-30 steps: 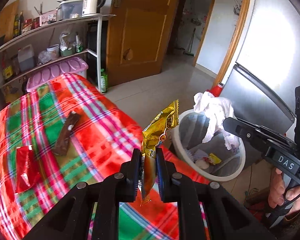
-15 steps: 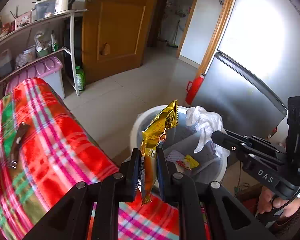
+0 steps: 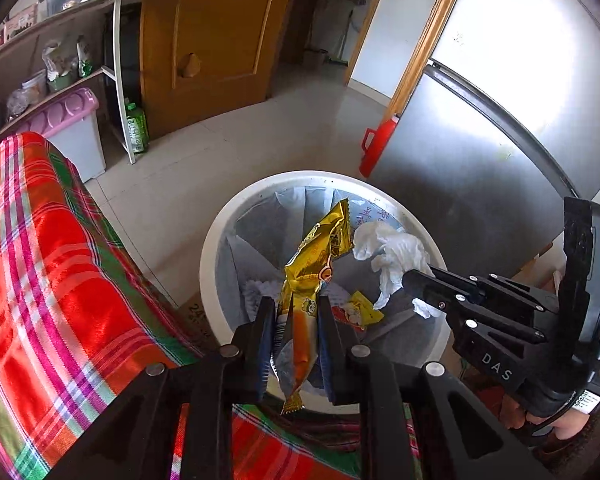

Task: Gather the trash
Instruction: 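Carry the tissue and gold wrapper over the bin and open both tools, then move both open tools back from the bin to the table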

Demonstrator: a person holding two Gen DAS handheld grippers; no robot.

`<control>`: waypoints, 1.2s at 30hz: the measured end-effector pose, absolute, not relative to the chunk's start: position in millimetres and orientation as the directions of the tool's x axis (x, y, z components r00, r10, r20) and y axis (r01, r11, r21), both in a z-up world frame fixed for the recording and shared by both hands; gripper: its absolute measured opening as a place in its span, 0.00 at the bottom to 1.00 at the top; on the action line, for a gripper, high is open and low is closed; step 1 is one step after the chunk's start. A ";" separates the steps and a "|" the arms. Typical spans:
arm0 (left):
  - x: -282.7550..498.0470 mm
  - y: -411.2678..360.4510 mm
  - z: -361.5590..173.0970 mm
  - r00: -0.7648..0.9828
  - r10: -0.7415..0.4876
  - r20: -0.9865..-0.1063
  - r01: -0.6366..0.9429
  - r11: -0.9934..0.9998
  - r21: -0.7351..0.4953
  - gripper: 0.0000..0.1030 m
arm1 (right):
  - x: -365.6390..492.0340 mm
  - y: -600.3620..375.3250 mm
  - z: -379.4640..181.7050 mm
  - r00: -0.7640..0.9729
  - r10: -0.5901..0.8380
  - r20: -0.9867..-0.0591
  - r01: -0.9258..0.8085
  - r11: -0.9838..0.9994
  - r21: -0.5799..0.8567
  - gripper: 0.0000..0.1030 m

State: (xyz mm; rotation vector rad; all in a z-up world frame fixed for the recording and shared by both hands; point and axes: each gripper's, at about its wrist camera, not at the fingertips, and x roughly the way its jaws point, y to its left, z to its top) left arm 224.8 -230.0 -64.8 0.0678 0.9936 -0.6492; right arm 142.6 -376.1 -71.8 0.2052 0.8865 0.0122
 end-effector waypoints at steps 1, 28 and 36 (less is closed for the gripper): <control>224.7 -230.3 -65.7 0.376 -0.472 -0.798 0.533 0.814 -0.230 0.21 | 142.9 -376.7 -73.1 0.630 0.095 -0.771 0.076 0.980 0.182 0.13; 209.7 -197.4 -34.3 0.451 -0.487 -0.748 0.501 0.832 -0.240 0.47 | 130.7 -353.3 -34.9 0.686 0.079 -0.724 0.067 0.983 0.171 0.40; 190.0 -162.9 -9.4 0.570 -0.400 -0.717 0.452 0.882 -0.133 0.51 | 130.4 -318.2 -14.9 0.711 0.101 -0.696 0.023 0.986 0.166 0.41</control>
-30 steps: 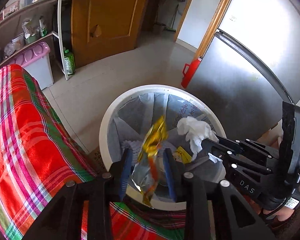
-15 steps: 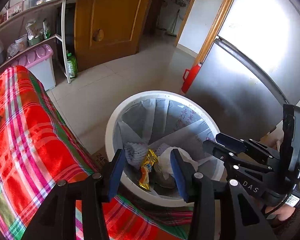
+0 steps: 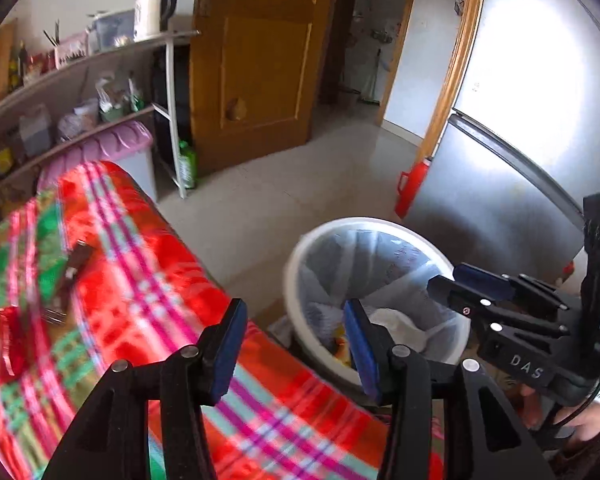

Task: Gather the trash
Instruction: 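Move both open tools back from the bin to the table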

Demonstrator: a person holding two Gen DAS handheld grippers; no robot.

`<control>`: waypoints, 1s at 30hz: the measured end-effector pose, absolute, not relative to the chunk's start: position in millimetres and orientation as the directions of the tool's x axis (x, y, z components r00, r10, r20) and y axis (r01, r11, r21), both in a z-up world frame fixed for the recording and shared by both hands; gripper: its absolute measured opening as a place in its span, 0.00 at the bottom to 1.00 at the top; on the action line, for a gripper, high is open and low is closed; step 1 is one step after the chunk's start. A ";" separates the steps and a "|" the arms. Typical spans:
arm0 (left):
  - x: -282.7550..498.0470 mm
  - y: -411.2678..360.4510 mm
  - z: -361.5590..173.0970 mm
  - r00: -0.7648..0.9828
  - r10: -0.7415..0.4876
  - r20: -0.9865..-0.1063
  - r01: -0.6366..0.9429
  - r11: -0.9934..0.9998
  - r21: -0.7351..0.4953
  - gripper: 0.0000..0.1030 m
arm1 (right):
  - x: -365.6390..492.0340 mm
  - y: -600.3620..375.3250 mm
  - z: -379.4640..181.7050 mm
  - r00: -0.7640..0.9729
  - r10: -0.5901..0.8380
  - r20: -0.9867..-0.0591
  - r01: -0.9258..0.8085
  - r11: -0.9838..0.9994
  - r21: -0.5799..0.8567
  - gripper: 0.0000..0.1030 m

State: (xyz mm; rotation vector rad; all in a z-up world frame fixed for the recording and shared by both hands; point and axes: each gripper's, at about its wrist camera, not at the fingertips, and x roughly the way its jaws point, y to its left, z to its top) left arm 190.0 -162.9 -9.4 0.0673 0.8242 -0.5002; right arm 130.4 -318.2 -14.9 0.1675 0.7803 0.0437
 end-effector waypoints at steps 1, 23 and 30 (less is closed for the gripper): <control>190.0 -157.3 -7.8 0.567 -0.405 -0.717 0.446 0.883 -0.146 0.51 | 130.7 -314.0 -14.3 0.712 0.103 -0.694 0.018 0.986 0.165 0.43; 186.5 35.5 5.5 0.690 -0.232 -0.685 0.140 0.972 -0.188 0.56 | 171.8 -180.1 -3.5 0.690 0.244 -0.682 -0.190 0.970 0.154 0.48; 190.3 86.2 3.1 0.707 -0.189 -0.682 0.071 0.978 -0.197 0.59 | 192.1 -142.6 -11.4 0.660 0.270 -0.701 -0.228 0.961 0.155 0.49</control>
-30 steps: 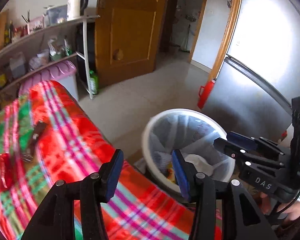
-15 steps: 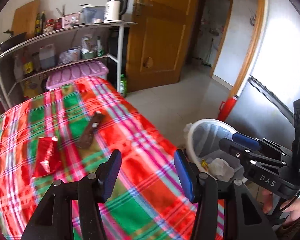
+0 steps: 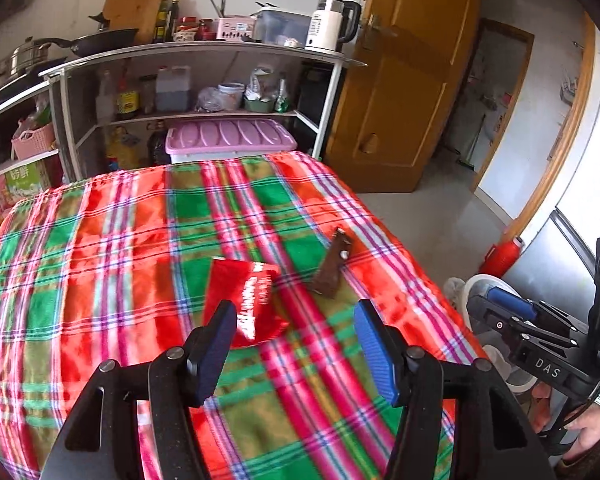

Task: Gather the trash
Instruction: 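Move both open tools back from the bin to the table, then grasp the red snack bag with the left tool while the right tool grasps the brown wrapper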

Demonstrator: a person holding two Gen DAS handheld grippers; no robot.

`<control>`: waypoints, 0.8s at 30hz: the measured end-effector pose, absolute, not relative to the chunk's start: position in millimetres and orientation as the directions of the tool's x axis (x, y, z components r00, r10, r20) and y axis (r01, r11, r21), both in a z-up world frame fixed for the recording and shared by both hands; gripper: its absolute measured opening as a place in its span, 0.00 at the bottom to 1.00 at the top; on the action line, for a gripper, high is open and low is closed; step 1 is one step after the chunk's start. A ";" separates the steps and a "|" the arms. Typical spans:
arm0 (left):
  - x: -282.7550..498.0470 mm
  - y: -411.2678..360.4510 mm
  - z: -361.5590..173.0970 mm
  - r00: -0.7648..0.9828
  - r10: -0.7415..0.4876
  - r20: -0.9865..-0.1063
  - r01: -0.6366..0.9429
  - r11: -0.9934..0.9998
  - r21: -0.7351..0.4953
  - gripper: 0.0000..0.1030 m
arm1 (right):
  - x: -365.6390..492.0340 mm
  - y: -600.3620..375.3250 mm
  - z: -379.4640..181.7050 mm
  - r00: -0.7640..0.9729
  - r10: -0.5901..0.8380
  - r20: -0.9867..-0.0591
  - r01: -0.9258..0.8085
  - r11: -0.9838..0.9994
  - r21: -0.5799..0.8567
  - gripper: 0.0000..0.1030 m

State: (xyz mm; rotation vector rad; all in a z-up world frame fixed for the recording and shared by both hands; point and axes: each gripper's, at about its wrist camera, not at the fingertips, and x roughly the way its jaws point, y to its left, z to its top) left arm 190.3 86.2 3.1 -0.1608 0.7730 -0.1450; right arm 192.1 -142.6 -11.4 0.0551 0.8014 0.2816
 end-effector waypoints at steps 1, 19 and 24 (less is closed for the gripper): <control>190.8 90.7 2.3 0.708 -0.182 -0.682 0.066 0.979 -0.194 0.59 | 194.1 -138.5 -12.3 0.658 0.272 -0.702 -0.233 0.960 0.153 0.50; 222.0 110.6 -29.5 0.648 -0.209 -0.732 0.079 0.975 -0.208 0.62 | 238.0 -82.6 -28.2 0.613 0.280 -0.739 -0.275 0.952 0.132 0.50; 235.3 104.1 -42.9 0.619 -0.214 -0.755 0.089 0.975 -0.204 0.62 | 244.9 -78.9 -29.7 0.610 0.282 -0.740 -0.279 0.951 0.132 0.50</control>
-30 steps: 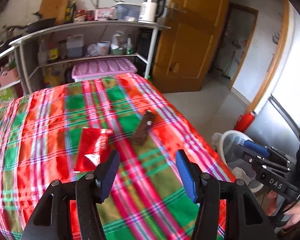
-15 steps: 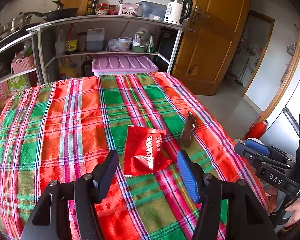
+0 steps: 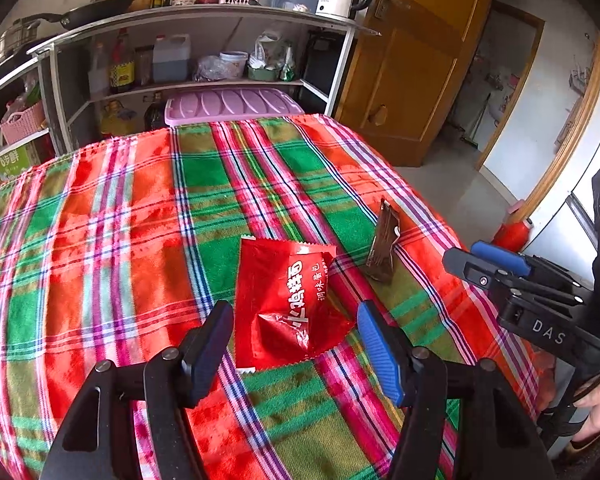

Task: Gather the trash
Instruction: 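Grasp the red snack bag with the left tool while the right tool grasps the brown wrapper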

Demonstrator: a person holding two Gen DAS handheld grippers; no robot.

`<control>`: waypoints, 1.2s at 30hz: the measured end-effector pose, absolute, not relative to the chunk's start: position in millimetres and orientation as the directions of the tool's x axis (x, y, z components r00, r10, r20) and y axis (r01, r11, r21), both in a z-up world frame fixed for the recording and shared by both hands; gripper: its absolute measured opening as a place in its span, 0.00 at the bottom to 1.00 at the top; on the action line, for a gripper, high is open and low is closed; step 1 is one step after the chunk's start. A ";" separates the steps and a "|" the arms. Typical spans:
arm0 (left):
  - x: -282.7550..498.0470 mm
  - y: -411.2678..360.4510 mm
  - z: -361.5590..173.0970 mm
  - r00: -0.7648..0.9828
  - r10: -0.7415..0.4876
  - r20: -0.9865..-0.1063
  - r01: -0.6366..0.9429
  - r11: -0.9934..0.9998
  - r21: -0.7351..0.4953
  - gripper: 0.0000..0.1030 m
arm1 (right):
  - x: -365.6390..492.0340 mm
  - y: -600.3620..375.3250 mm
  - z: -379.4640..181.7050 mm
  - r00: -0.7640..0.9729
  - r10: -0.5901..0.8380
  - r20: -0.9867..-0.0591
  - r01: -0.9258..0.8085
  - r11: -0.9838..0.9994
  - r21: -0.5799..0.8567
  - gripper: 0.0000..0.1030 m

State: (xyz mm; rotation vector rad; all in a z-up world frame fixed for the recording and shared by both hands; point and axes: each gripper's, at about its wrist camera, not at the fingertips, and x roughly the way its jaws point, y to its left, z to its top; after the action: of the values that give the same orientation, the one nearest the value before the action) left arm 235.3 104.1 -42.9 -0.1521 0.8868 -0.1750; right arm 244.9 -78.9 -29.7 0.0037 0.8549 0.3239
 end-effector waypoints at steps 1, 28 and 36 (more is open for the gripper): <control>236.1 103.2 -44.4 0.619 -0.216 -0.755 0.091 0.975 -0.204 0.62 | 246.5 -78.5 -30.2 0.609 0.282 -0.741 -0.278 0.951 0.134 0.50; 249.4 110.8 -55.1 0.620 -0.187 -0.762 0.064 0.980 -0.189 0.16 | 287.7 -40.3 -50.7 0.542 0.283 -0.791 -0.303 0.944 0.131 0.50; 247.9 114.0 -55.7 0.619 -0.195 -0.761 0.063 0.978 -0.199 0.16 | 292.5 -36.0 -56.5 0.545 0.266 -0.795 -0.301 0.947 0.110 0.50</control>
State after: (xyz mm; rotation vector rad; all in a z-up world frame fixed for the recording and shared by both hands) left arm 247.9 114.0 -55.7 -0.1585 0.8923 -0.1494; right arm 292.5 -36.0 -56.5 -0.0407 0.9358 0.3359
